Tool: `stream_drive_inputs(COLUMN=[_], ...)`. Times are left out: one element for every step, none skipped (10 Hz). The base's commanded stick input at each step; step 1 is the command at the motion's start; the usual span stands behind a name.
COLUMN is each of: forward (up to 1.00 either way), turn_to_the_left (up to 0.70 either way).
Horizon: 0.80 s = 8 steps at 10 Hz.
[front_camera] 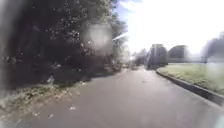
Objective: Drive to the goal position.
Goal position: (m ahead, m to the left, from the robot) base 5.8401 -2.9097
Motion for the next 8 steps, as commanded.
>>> stream_drive_inputs(forward=[0.49,0.66,0.7,0.7,0.7,0.7,0.7,0.7], turn_to_the_left=[-0.02,-0.12,-0.14,-0.14,-0.14,-0.14,-0.14,-0.14])
